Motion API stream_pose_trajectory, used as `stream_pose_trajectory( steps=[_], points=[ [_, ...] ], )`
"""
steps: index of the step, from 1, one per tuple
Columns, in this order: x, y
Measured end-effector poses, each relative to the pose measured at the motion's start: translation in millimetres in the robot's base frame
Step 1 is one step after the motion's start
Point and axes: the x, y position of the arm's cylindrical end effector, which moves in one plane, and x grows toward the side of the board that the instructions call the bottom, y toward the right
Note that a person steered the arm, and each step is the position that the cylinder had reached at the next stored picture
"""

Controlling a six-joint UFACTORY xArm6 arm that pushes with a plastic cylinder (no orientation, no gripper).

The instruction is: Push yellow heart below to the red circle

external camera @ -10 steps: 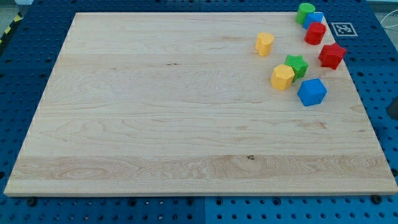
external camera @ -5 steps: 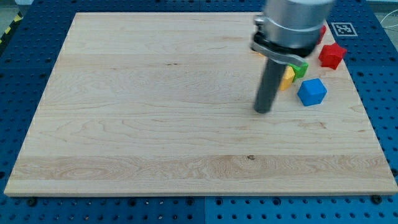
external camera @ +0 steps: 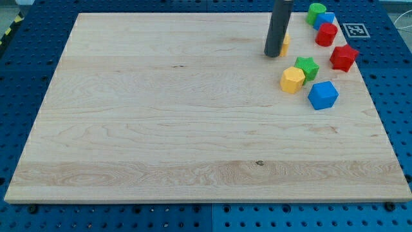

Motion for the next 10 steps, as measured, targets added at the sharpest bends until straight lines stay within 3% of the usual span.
stream_pose_trajectory(
  steps=[2,4,8,10],
  points=[
    [0,-24],
    [-55,-65],
    [-50,25],
    [-52,-38]
  ],
)
